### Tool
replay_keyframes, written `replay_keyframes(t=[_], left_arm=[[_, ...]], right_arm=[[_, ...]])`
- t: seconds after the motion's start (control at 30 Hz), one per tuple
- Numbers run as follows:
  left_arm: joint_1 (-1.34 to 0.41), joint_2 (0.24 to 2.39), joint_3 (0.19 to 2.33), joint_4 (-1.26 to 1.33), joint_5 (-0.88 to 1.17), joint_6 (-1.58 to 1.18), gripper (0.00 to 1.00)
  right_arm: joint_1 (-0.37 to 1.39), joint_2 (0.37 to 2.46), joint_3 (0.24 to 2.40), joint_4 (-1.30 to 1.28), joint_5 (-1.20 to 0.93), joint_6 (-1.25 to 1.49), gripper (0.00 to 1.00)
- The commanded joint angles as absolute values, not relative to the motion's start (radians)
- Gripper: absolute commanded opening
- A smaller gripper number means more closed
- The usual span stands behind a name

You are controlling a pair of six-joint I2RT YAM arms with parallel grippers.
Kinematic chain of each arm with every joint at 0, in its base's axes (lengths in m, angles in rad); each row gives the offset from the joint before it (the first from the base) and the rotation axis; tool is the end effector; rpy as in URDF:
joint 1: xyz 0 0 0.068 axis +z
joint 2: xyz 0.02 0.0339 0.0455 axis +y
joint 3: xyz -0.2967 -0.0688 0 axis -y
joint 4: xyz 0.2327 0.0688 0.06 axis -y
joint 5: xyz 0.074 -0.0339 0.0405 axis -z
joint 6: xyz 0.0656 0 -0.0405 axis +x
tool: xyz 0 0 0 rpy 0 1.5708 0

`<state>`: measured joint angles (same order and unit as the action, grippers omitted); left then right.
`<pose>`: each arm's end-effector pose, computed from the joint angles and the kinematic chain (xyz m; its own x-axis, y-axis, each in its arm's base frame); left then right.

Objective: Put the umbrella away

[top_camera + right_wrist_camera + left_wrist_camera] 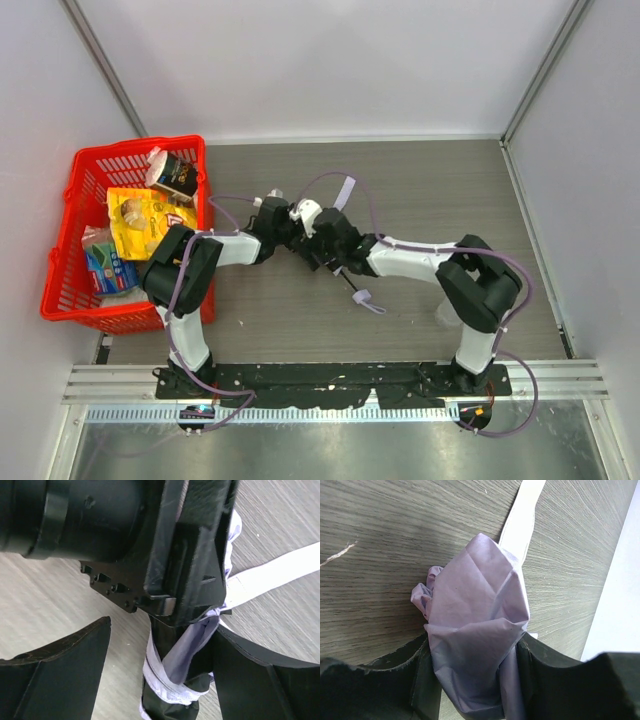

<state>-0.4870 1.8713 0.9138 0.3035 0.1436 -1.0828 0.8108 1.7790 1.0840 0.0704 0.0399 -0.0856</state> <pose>0.3501 -0.1960 0.1566 -0.7498 -0.5921 -0.2952 -0.2107 0.6366 -0.7418 0.2855 0.2966 0.2193 -0.3414 -0.4832 -0.8062 -0.7338 0.6730 -0.0926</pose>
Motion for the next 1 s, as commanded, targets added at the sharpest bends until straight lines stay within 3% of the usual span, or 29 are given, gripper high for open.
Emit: replay_keyframes(t=[0.0, 0.2, 0.33, 0.47, 0.5, 0.57, 0.73, 0.8, 0.83, 0.87, 0.97], left_arm=[[-0.5, 1.962, 0.856, 0.044, 0.155, -1.003, 0.0], [-0.5, 1.974, 0.853, 0.067, 0.183, -1.026, 0.0], [-0.5, 1.967, 0.848, 0.069, 0.187, -1.029, 0.0], [-0.5, 1.942, 0.851, 0.064, 0.187, -1.025, 0.0], [-0.5, 1.936, 0.857, 0.057, 0.189, -1.02, 0.0], [-0.5, 1.919, 0.885, 0.025, 0.186, -0.999, 0.02], [-0.474, 1.835, 0.939, 0.003, 0.206, -0.939, 0.44], [-0.46, 1.797, 0.977, -0.052, 0.206, -0.902, 0.51], [-0.454, 1.777, 0.992, -0.073, 0.201, -0.884, 0.67], [-0.45, 1.751, 1.002, -0.089, 0.193, -0.871, 0.73], [-0.425, 1.683, 1.019, -0.133, 0.186, -0.847, 0.76]], right_arm=[[0.891, 1.842, 1.066, 0.155, 0.418, -0.255, 0.8], [0.936, 1.983, 1.031, 0.258, 0.636, -0.259, 0.75], [0.937, 2.066, 1.057, 0.264, 0.703, -0.253, 0.58], [0.922, 2.112, 1.077, 0.207, 0.674, -0.213, 0.31], [0.916, 2.112, 1.077, 0.18, 0.632, -0.177, 0.15], [0.881, 2.094, 1.062, 0.141, 0.511, -0.096, 0.01], [0.785, 2.027, 0.97, 0.14, 0.175, 0.027, 0.01], [0.769, 2.019, 0.956, 0.147, 0.12, 0.043, 0.01], [0.761, 2.011, 0.95, 0.156, 0.103, 0.049, 0.01], [0.755, 2.008, 0.936, 0.178, 0.08, 0.067, 0.01], [0.71, 1.993, 0.913, 0.227, 0.016, 0.112, 0.01]])
